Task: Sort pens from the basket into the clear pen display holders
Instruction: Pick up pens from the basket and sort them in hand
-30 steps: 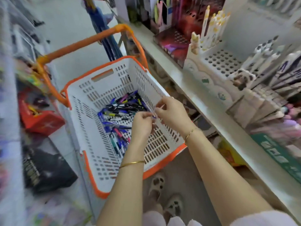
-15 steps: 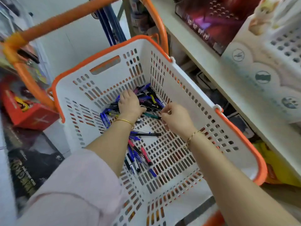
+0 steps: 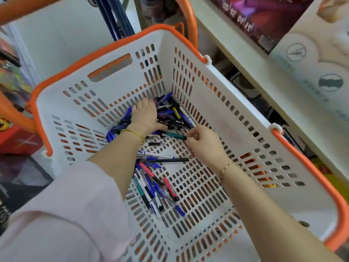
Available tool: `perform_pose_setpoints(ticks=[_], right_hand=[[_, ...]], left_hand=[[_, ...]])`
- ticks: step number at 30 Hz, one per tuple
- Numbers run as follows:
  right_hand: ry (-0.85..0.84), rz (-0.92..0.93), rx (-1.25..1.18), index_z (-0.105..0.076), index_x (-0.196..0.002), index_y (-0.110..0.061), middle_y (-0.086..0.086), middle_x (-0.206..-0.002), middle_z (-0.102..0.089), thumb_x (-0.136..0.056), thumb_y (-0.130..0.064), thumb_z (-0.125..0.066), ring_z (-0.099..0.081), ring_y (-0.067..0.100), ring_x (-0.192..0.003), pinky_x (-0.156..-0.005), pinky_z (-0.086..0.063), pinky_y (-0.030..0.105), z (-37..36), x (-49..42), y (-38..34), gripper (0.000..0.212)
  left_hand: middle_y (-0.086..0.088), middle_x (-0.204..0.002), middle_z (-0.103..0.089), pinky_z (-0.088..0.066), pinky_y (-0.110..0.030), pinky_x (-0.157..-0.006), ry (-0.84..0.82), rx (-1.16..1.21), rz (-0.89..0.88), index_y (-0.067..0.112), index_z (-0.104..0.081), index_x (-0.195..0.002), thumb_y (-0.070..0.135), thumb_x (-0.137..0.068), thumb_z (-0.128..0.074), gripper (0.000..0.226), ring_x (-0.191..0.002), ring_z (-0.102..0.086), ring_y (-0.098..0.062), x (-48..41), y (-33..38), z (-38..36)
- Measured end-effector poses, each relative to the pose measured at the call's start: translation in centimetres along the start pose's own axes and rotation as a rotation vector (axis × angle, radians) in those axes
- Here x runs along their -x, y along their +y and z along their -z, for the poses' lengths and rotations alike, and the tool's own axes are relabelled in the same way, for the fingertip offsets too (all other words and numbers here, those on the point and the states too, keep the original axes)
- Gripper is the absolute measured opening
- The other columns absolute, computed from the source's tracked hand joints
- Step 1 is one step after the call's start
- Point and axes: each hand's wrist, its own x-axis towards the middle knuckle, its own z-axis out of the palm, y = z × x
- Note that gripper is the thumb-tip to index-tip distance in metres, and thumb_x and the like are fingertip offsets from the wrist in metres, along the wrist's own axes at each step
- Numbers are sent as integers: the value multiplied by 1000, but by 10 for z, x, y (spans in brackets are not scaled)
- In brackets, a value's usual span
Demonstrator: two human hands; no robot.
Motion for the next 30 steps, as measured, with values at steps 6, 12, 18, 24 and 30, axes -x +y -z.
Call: perform_pose_setpoints(ticks=[6,12,18,24,30], right_hand=[[6,-17,-19,-58,-100,-15,3,-93,-65,-94,-10,-47,-66,25,-75,-72,-57,46,1,2,2,14],[13,-36,-34,-58,-101,-15,4,-91,-65,-94,-13,-48,-66,24,-76,-72,-57,45,1,-1,8,13],[4,-46,-17,-57,-96,-18,3,-87,-64,-94,-12,-47,-65,22,-76,-72,-57,46,0,-2,12,12],[-8,-46,-25,-57,-98,-17,4,-89,-64,-93,-11,-47,-65,24,-77,-72,-57,46,1,1,14,12],[6,-27,-50,-56,-97,-18,4,-91,-64,-94,-12,-47,-64,23,-80,-75,-57,44,3,4,10,12]], left_hand=[[-18,-138,-36,-31,-44,-109,36,79,-68,5,-27,-142,53,-65,-82,106,-129,-36,-35,0,6,-15],[-15,-138,-43,-29,-44,-107,-11,44,-108,5,-31,-141,62,-66,-76,103,-129,-37,-32,-1,5,-22],[-19,-119,-52,-46,-44,-88,-99,219,-149,1,-44,-124,46,-66,-83,83,-110,-50,-36,3,12,-19],[-14,-102,-63,-47,-37,-66,-91,147,-94,4,-43,-118,33,-75,-76,61,-92,-62,-35,16,25,-13],[-4,-88,-51,-41,-33,-65,-169,165,-93,11,-43,-108,36,-85,-65,40,-85,-55,-28,24,26,6]])
